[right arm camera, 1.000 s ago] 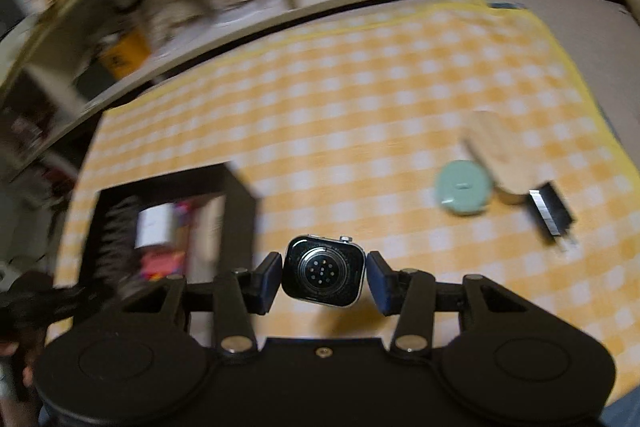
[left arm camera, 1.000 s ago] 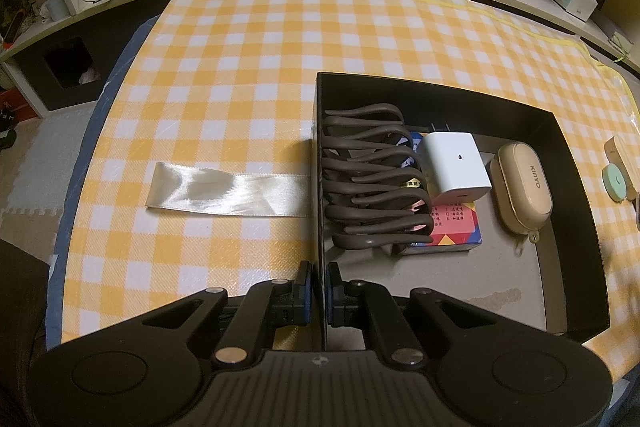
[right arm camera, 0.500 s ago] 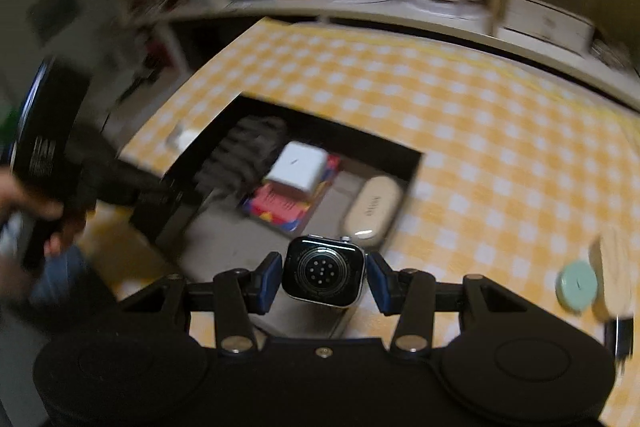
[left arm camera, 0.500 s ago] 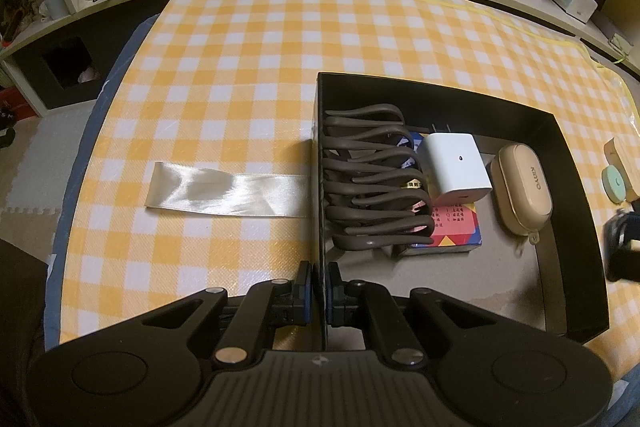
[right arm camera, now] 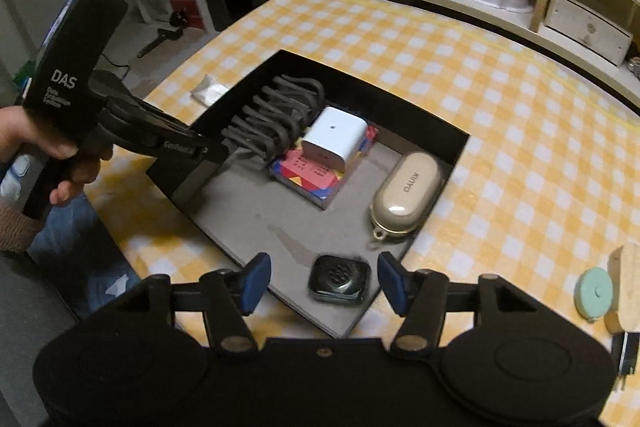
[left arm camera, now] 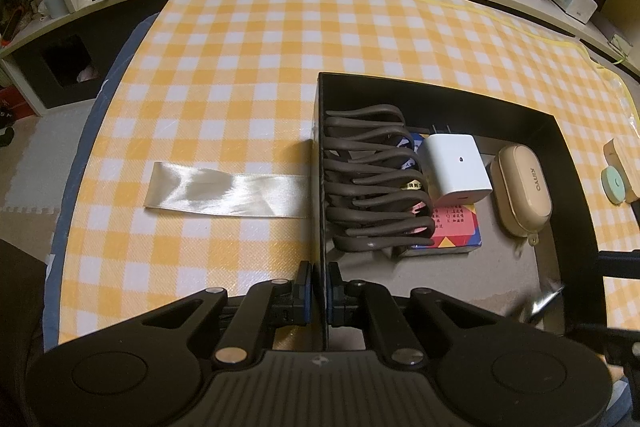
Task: Organize rigid objects
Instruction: 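Carry the smartwatch into the box corner and release it, then grasp the mint-green round tape measure with the right gripper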
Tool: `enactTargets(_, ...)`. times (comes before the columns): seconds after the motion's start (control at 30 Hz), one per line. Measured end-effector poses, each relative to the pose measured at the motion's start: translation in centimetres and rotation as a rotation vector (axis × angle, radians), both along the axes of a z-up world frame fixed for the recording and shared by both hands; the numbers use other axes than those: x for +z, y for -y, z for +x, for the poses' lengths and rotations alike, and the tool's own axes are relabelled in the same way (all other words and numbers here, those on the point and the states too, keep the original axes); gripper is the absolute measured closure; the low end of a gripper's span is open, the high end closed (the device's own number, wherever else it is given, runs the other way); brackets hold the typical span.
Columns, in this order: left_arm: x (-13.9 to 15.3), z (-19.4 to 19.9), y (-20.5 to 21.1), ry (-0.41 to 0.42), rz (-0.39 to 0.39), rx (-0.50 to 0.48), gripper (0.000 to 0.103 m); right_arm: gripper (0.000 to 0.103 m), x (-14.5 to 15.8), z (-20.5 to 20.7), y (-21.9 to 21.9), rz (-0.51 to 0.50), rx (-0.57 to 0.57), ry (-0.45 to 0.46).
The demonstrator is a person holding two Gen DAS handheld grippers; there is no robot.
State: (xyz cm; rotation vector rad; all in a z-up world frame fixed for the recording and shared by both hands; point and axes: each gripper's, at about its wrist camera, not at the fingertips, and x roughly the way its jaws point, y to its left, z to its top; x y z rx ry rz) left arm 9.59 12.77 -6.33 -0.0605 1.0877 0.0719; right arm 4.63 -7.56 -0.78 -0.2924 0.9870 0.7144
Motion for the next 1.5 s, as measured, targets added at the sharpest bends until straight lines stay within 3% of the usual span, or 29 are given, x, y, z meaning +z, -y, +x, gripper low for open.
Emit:
enactTargets(0.3, 0.0, 0.0, 0.0, 0.000, 0.001, 0.000, 0.096, 0.045, 0.3, 0.9, 1.3, 0.053, -0.098, -0.075)
enactTargets(0.6, 0.0, 0.0, 0.0, 0.000, 0.000, 0.001, 0.096, 0.044, 0.8, 0.7, 1.4, 0.068, -0.122, -0.080)
enactTargets(0.67, 0.0, 0.0, 0.0, 0.000, 0.002, 0.000, 0.096, 0.042, 0.9, 0.6, 1.5, 0.067, -0.129, -0.076)
enactTargets(0.83, 0.0, 0.0, 0.0, 0.000, 0.002, 0.000, 0.096, 0.016, 1.6, 0.4, 2.2, 0.096, -0.171, -0.056)
enactTargets(1.0, 0.0, 0.0, 0.1, 0.000, 0.002, 0.000, 0.096, 0.002, 2.5, 0.4, 3.8, 0.112, -0.247, -0.012)
enactTargets(1.3, 0.0, 0.0, 0.1, 0.000, 0.003, -0.001, 0.096, 0.000, 3.4, 1.5, 8.4, 0.113, -0.428, 0.060)
enactTargets(1.5, 0.0, 0.0, 0.1, -0.001, 0.004, -0.001, 0.096, 0.000, 3.1, 3.2, 13.0, 0.103, -0.608, 0.086)
